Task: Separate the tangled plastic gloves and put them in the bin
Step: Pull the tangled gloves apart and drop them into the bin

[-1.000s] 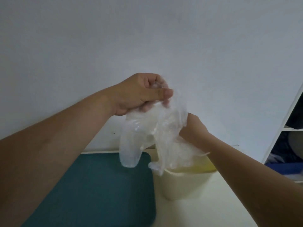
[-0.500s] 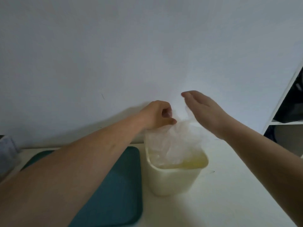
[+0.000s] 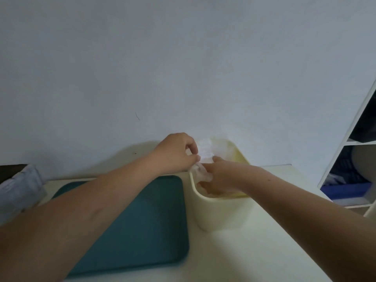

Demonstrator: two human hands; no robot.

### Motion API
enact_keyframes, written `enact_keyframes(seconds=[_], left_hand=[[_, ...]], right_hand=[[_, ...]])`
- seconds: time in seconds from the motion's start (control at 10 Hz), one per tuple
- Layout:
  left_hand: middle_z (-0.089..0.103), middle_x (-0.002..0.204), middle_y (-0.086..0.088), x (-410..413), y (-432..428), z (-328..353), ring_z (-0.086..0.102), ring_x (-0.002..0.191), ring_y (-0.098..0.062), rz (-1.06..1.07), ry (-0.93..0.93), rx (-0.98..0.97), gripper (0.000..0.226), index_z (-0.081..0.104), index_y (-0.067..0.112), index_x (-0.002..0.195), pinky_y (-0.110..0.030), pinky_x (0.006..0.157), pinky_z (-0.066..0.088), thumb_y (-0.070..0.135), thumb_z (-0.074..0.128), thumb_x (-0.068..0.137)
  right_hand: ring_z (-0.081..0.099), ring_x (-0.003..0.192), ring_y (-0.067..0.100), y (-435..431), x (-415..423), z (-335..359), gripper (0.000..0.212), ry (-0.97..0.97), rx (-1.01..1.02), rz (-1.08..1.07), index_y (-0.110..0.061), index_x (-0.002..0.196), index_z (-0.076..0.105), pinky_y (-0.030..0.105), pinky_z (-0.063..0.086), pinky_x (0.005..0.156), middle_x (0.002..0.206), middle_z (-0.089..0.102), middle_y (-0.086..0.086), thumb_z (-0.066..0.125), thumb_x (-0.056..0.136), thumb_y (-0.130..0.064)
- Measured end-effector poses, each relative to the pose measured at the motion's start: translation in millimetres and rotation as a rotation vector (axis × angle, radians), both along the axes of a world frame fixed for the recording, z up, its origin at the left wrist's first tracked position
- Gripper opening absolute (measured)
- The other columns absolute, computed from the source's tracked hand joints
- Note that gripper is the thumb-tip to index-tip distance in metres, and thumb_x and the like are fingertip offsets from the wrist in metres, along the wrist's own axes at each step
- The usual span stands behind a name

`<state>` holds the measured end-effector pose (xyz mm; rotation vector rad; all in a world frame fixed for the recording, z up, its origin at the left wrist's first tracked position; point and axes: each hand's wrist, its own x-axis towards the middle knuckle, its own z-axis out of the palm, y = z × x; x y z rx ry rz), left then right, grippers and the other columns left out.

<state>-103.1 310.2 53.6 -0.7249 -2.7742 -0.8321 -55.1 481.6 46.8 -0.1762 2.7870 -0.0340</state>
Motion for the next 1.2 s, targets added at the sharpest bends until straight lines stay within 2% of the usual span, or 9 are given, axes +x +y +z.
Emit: enact_keyframes(seconds=[0.2,0.4,0.6,0.7,0.8,0.9,1.0,1.1,1.2], left_hand=[[0.07,0.109,0.012,31,13,-1,0.064,0.102,-0.012,-0.079,-0.087,-0.218,0.019,0.076,0.032,0.102,-0.035,0.091,0.055,0.046,0.063,0.096],[0.07,0.099,0.001,50,34,15,0.066,0.093,-0.021,-0.102,-0.177,-0.446,0.026,0.07,0.022,0.103,-0.038,0.083,0.057,0.04,0.053,0.098],[0.063,0.093,0.0,61,38,14,0.057,0.079,-0.017,-0.087,-0.243,-0.55,0.028,0.065,0.015,0.096,-0.027,0.062,0.039,0.025,0.04,0.102],[0.058,0.083,0.0,61,33,11,0.051,0.073,-0.018,-0.069,-0.247,-0.477,0.028,0.06,0.017,0.079,-0.028,0.064,0.038,0.024,0.043,0.1],[0.067,0.092,0.003,62,15,10,0.061,0.084,-0.019,-0.083,-0.226,-0.324,0.031,0.069,0.022,0.084,-0.033,0.076,0.05,0.023,0.04,0.094],[0.069,0.124,0.011,75,-7,17,0.062,0.114,-0.012,-0.085,-0.196,-0.141,0.039,0.075,0.026,0.117,-0.034,0.102,0.051,0.019,0.043,0.097],[0.067,0.128,0.012,84,-25,19,0.061,0.116,-0.009,-0.063,-0.178,-0.064,0.034,0.075,0.028,0.121,-0.03,0.104,0.05,0.018,0.05,0.1],[0.068,0.126,0.012,93,-41,15,0.063,0.115,-0.01,-0.066,-0.169,-0.054,0.03,0.075,0.03,0.117,-0.032,0.104,0.051,0.023,0.052,0.1],[0.07,0.125,0.013,96,-55,6,0.064,0.115,-0.009,-0.048,-0.159,0.011,0.029,0.075,0.033,0.115,-0.036,0.106,0.052,0.023,0.052,0.1]], right_hand=[[0.046,0.134,0.035,-6,0,-4,0.061,-0.009,0.093,0.026,-0.03,0.157,0.034,0.047,0.037,0.113,0.152,0.043,0.011,0.032,0.102,-0.056],[0.056,0.124,0.029,8,16,3,0.057,0.022,-0.073,-0.029,-0.032,0.147,0.048,0.039,0.044,0.107,0.141,0.057,0.0,0.055,0.094,-0.052],[0.044,0.144,0.017,17,50,37,0.084,0.146,-0.275,-0.157,-0.032,0.156,0.039,0.033,0.038,0.114,0.16,0.04,-0.011,0.077,0.082,-0.044],[0.047,0.141,0.018,9,63,51,0.068,0.179,-0.176,-0.122,-0.031,0.154,0.042,0.034,0.04,0.114,0.157,0.044,-0.01,0.066,0.091,-0.037],[0.049,0.139,0.024,-6,73,54,0.058,0.077,-0.064,-0.096,-0.027,0.154,0.044,0.035,0.04,0.113,0.155,0.048,-0.003,0.053,0.098,-0.038],[0.045,0.142,0.026,-20,74,44,0.056,-0.01,-0.05,-0.101,-0.03,0.159,0.036,0.036,0.039,0.113,0.159,0.043,-0.002,0.041,0.103,-0.032],[0.049,0.134,0.025,-26,60,32,0.055,-0.007,-0.022,-0.116,-0.023,0.158,0.039,0.033,0.042,0.107,0.155,0.047,0.002,0.037,0.104,-0.016],[0.053,0.117,0.026,-32,50,21,0.045,0.008,-0.019,-0.126,-0.014,0.146,0.053,0.033,0.042,0.098,0.134,0.057,0.006,0.035,0.104,-0.013],[0.056,0.121,0.023,-30,45,17,0.036,0.073,-0.052,-0.133,-0.018,0.13,0.063,0.035,0.042,0.102,0.131,0.06,0.002,0.036,0.105,-0.021]])
